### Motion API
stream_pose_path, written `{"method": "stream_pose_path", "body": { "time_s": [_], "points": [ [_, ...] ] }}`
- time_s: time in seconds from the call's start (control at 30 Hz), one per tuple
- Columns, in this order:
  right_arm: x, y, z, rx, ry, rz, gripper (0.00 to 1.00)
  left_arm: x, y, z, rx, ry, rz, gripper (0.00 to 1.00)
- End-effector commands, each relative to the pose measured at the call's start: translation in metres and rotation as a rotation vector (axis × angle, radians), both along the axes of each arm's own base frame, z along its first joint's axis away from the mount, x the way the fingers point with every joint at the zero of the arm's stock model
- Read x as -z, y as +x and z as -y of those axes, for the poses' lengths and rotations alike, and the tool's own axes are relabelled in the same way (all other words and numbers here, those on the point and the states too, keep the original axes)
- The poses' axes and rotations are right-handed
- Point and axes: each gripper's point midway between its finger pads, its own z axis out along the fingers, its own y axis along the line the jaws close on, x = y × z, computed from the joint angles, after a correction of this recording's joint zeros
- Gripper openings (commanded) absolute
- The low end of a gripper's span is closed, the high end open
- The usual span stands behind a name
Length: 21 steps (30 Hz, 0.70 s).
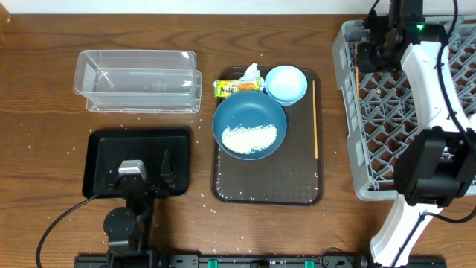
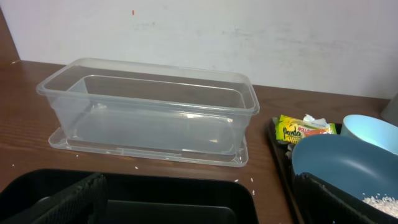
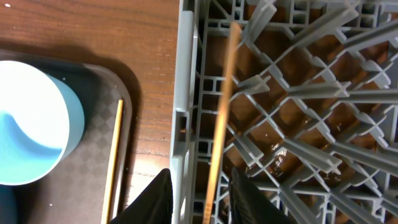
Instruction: Sort waste into correct bins and load items into the dishwasher rack
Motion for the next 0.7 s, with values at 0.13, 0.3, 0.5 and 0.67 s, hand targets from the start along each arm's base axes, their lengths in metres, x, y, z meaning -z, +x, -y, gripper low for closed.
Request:
{"method": "stream_pose_path", "body": {
  "time_s": [0.13,0.3,0.5,0.67],
  "points": [
    [0.001,-0.022,-0.034,-0.037,0.094,-0.084,0.29,0.016,0.000,0.001,0.005,0.008,-0.038,0.98],
    [0.006,-0.044,-0.063,-0.094,0.104,-0.169,0.34,0.016,0.000,0.001,0.005,0.008,-0.038,0.98],
    [0.010,-0.062,-0.089,-0.143,0.078,-0.234,0.49,0.016,0.000,0.001,0.005,0.008,-0.038,0.98],
    [0.010,-0.070,-0.108,-0.158,0.083,-0.255,0.47,0.016,0.000,0.001,0.005,0.008,-0.038,0.98]
  ]
}}
